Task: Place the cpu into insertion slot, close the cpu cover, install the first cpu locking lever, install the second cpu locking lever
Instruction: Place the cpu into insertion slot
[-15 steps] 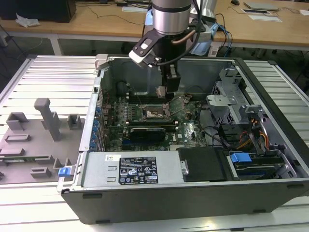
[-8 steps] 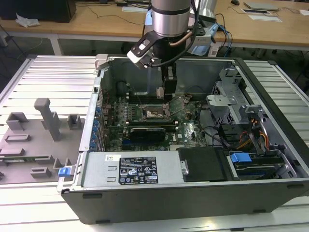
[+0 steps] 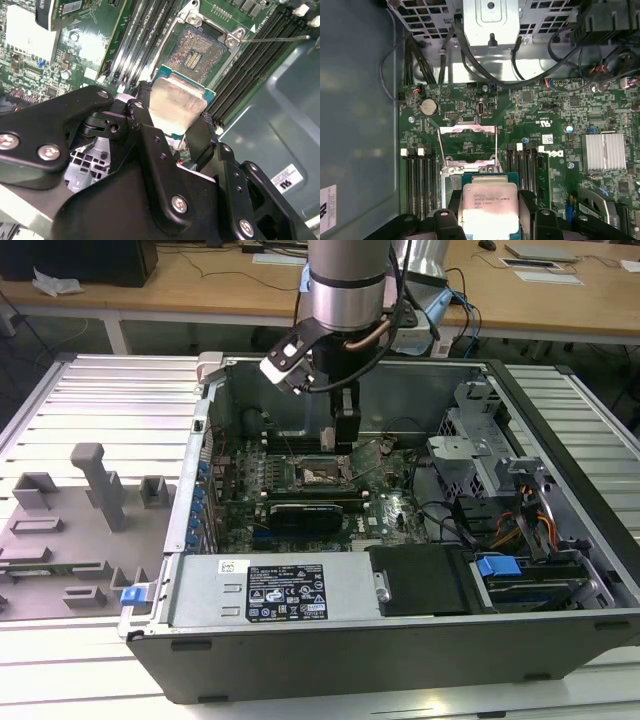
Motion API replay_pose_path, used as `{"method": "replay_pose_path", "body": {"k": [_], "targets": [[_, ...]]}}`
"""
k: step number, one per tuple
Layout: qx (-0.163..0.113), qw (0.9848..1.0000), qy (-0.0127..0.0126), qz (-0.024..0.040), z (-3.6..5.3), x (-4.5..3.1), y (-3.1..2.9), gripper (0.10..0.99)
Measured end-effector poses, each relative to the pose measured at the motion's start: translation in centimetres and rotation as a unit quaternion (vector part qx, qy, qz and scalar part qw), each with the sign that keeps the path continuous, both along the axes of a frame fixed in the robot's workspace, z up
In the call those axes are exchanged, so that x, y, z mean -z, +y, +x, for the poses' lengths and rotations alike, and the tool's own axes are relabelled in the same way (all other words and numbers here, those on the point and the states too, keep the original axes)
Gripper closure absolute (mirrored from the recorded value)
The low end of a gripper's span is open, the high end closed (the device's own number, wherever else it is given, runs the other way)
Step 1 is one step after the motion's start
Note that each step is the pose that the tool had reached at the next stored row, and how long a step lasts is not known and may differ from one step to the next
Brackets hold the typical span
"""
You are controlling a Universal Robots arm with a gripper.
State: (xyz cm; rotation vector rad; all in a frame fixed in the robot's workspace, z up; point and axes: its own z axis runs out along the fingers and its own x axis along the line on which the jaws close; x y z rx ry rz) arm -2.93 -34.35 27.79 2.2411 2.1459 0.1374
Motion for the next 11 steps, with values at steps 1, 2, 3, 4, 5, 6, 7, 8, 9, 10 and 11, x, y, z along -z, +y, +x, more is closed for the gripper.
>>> {"method": "replay_pose_path", "body": {"k": [1, 2, 3, 4, 5, 6, 7, 8, 9, 10, 11], "targets": [[0.000, 1.0000, 0.0000, 0.0000, -0.01, 0.28, 0.00, 0.553], [0.000, 1.0000, 0.0000, 0.0000, -0.02, 0.49, 0.00, 0.553], [0.000, 1.0000, 0.0000, 0.0000, -0.02, 0.67, 0.00, 0.553], [0.000, 1.0000, 0.0000, 0.0000, -0.02, 0.85, 0.00, 0.553], [0.000, 1.0000, 0.0000, 0.0000, -0.03, 1.05, 0.00, 0.553], [0.000, 1.0000, 0.0000, 0.0000, -0.05, 1.40, 0.00, 0.553], [0.000, 1.0000, 0.0000, 0.0000, -0.07, 1.58, 0.00, 0.553], [0.000, 1.0000, 0.0000, 0.0000, -0.09, 1.72, 0.00, 0.553], [0.000, 1.0000, 0.0000, 0.0000, -0.10, 1.92, 0.00, 0.553], [-0.001, 1.0000, 0.0000, 0.0000, -0.13, 2.22, 0.00, 0.553], [-0.001, 1.0000, 0.0000, 0.0000, -0.15, 2.36, 0.00, 0.553]]}}
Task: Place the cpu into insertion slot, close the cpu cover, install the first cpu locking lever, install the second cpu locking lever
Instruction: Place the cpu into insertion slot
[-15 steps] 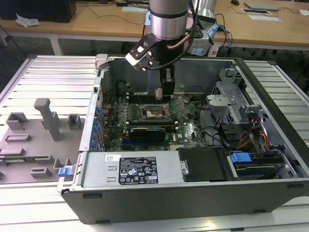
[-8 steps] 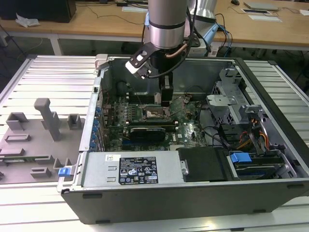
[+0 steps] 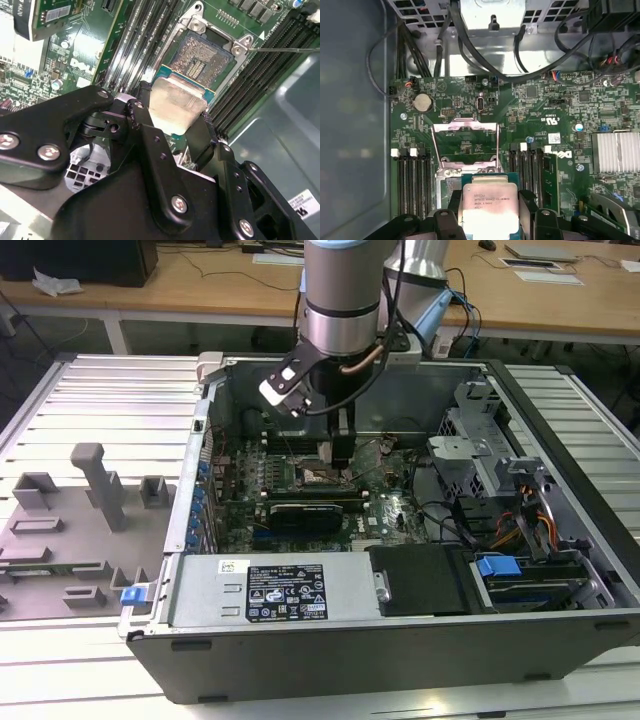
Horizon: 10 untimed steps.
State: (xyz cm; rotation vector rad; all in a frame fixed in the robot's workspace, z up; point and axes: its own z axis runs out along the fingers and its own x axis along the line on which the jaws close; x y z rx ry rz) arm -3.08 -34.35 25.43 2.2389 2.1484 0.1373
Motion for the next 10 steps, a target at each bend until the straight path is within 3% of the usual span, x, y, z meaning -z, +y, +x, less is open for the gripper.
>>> {"method": "replay_pose_path", "body": {"k": [10], "targets": [[-0.007, 1.0000, 0.0000, -0.0001, -0.46, 1.31, 0.18, 0.553]]}}
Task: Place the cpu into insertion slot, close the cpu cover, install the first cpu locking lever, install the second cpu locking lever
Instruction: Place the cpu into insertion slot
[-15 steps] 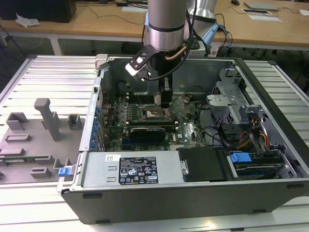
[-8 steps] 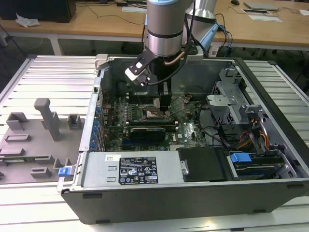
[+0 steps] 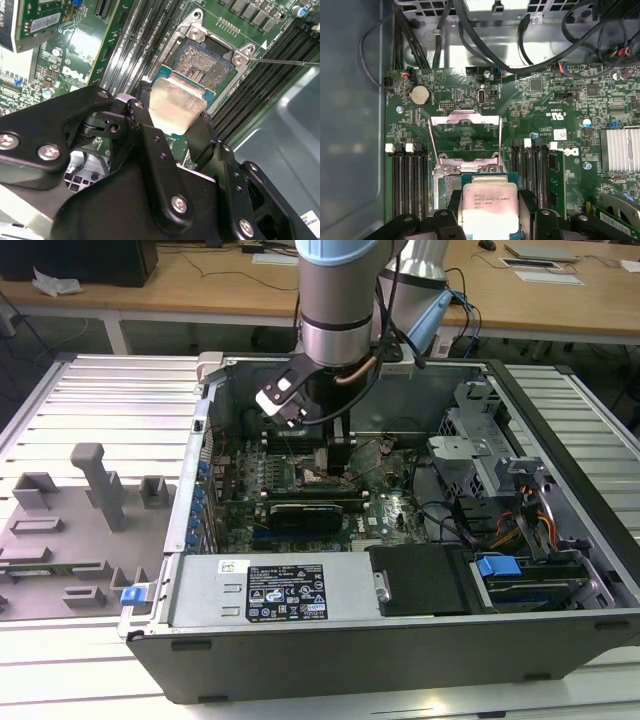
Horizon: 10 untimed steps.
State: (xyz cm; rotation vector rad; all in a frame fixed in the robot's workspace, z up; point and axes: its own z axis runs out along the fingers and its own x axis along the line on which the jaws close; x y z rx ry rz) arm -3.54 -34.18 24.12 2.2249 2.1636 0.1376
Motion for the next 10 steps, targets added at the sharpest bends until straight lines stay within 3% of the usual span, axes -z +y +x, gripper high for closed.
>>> {"method": "replay_pose_path", "body": {"k": [10], "targets": [[-0.009, 1.0000, -0.0001, 0.0002, -0.65, 1.25, 1.38, 0.553]]}}
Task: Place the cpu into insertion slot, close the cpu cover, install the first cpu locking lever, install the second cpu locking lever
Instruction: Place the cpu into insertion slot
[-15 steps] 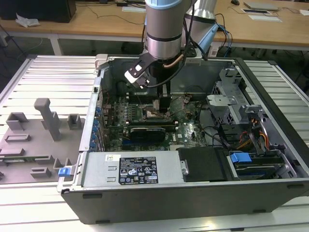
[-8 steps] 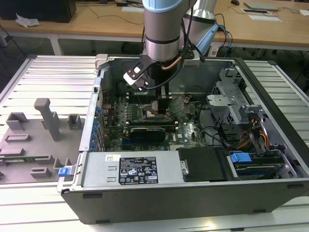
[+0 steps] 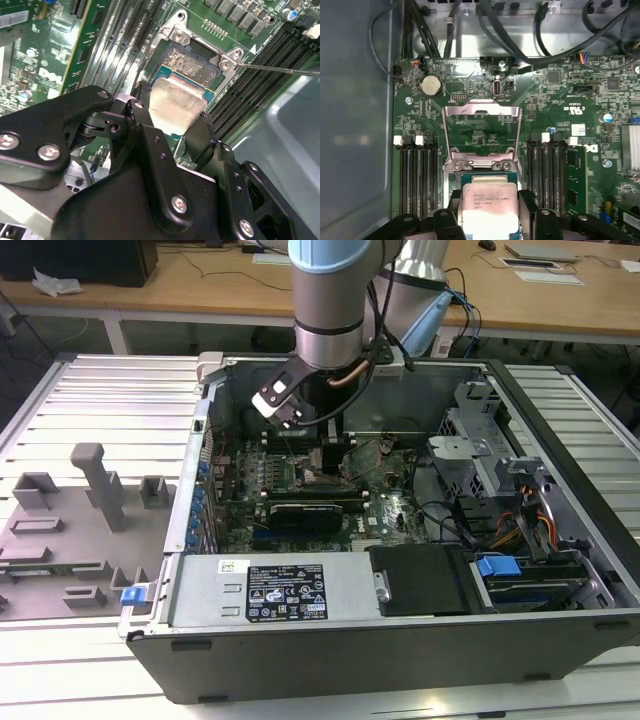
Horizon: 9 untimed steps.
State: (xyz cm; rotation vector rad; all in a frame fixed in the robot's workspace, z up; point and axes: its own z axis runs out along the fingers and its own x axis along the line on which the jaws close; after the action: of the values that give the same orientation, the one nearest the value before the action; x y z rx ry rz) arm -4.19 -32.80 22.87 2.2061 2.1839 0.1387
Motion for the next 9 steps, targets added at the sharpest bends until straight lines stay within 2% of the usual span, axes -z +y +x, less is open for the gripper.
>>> {"method": "replay_pose_path", "body": {"k": [4, 9], "targets": [[-0.001, 1.0000, 0.0000, -0.0001, -0.35, 0.86, 0.38, 0.553], [-0.002, 1.0000, 0.0001, -0.0001, -0.50, 1.60, 0.56, 0.553]]}}
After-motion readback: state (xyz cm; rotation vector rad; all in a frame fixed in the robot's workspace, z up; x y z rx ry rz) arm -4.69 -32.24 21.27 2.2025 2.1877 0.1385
